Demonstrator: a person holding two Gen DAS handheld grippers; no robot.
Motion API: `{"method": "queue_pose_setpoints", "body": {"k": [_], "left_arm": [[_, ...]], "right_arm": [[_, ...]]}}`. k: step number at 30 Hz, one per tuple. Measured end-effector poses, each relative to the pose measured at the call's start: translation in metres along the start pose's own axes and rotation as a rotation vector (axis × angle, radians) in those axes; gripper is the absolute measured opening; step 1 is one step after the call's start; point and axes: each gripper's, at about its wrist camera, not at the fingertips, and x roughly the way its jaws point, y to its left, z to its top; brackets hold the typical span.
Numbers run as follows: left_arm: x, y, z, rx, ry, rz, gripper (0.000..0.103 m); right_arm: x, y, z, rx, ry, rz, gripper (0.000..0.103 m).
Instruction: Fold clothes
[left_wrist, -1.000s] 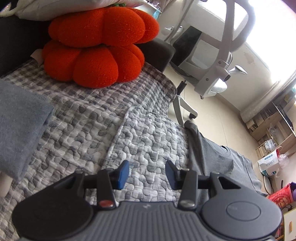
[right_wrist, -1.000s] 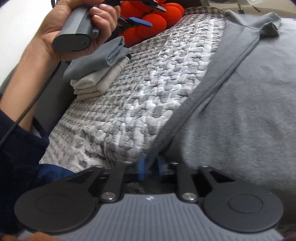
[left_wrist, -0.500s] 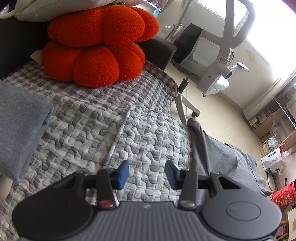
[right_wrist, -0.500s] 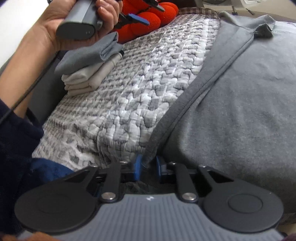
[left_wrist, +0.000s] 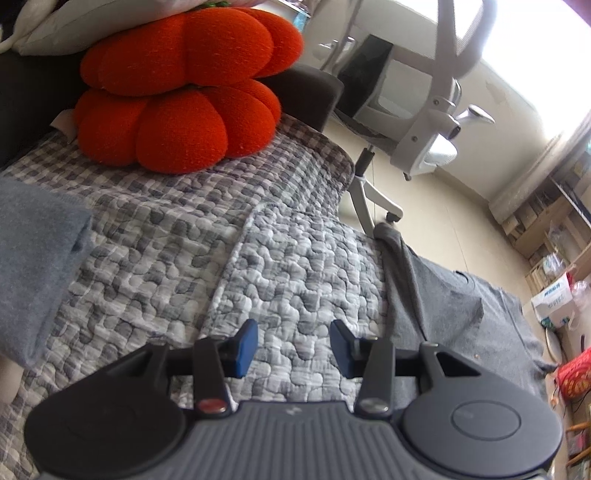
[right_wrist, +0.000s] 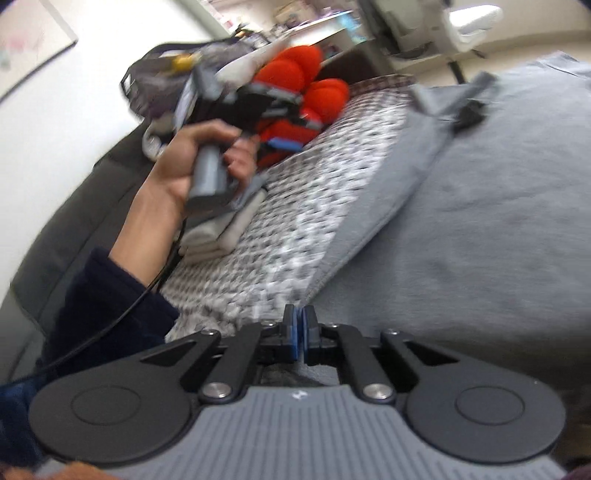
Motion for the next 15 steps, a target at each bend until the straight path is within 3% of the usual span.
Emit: {"method": "queue_pose_setpoints", "body": {"k": [6,10,13,15], "left_arm": [[0.003,-0.014,-0.004,0.058,0.003,0.012,0.045],[0.003,-0.022,-0.007,0.087,-0.003,0.011,0.046],[0.004,-0.030,-0.010,0.124,-0.010,0.004,0.047],[0.005,-0.037,-0.012,0.157,-0.017,-0.004,0.053]], "right_arm": [[-0.011,-0.026,-0.014,0.081,0.001,-0.041,0.005],[-0.021,-0.012,-0.015,0.018,-0.059,0.009,0.000],[-0.018,-0.008,-0.015,-0.033,-0.041,-0.026,0.000],[-0.012,-0.018,-0.018,-0.022,-0.014,-0.071,0.000]]}}
